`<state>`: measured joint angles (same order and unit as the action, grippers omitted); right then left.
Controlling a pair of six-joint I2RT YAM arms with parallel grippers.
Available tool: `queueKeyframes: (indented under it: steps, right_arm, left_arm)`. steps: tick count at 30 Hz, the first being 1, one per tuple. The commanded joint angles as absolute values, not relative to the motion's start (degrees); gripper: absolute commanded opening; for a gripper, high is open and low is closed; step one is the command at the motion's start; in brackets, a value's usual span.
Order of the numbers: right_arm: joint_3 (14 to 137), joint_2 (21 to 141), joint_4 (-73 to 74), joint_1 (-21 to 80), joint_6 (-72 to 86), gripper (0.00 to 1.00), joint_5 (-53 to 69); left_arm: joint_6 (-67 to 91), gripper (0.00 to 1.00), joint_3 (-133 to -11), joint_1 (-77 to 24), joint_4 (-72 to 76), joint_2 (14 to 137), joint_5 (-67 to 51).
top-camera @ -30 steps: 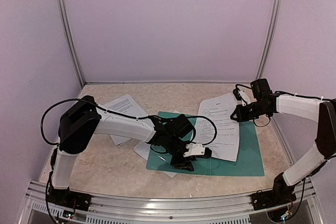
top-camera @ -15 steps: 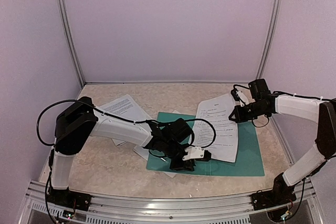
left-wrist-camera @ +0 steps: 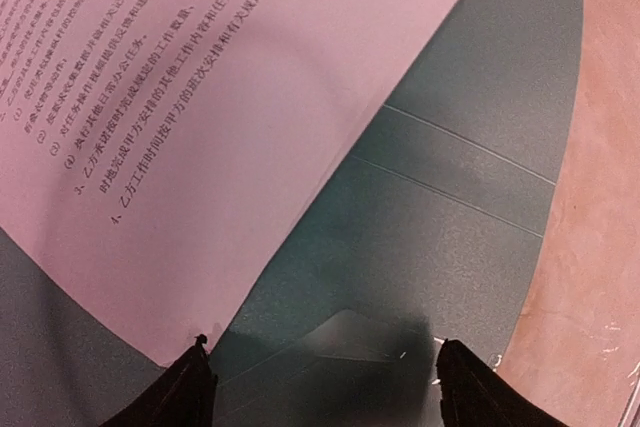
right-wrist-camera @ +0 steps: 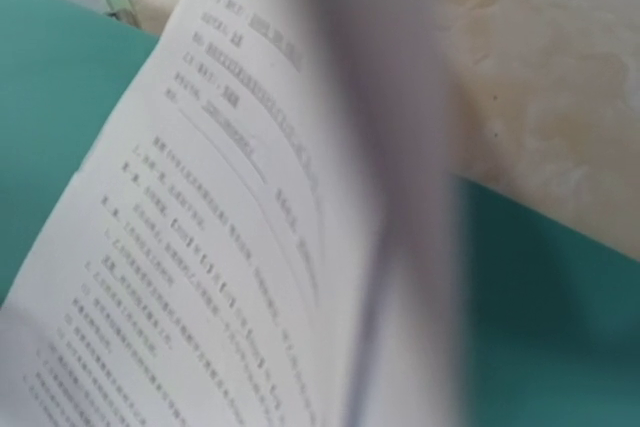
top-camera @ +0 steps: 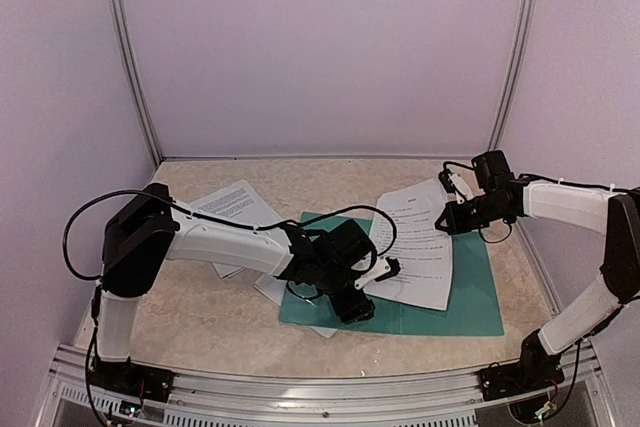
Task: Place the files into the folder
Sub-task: Insert the folder to form pockets on the folder.
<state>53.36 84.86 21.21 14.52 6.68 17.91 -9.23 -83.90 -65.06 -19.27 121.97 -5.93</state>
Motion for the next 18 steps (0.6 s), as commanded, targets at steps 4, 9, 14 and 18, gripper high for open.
queueKeyframes:
  steps: [4, 9, 14, 18]
  right_arm:
    - [53.43, 84.12, 22.62, 15.34, 6.46, 0.00, 17.39]
    - [53.27, 83.71, 22.90, 15.82, 6.53, 0.00, 16.95]
    - [53.42, 83.15, 23.49, 15.84, 6.48, 0.00, 16.21]
    - [53.42, 83.31, 23.58, 15.83, 6.36, 0.00, 16.25]
  left_arm:
    - [14.24, 0.85, -91.77, -65.68, -29.79, 121.91, 3.38]
    - [20.17, 0.86, -93.55, -66.45, -33.50, 122.91, 6.60]
    - [25.23, 0.88, -99.79, -67.12, -43.88, 127.03, 10.47]
    - [30.18, 0.96, -99.99, -67.32, -43.83, 127.06, 6.45]
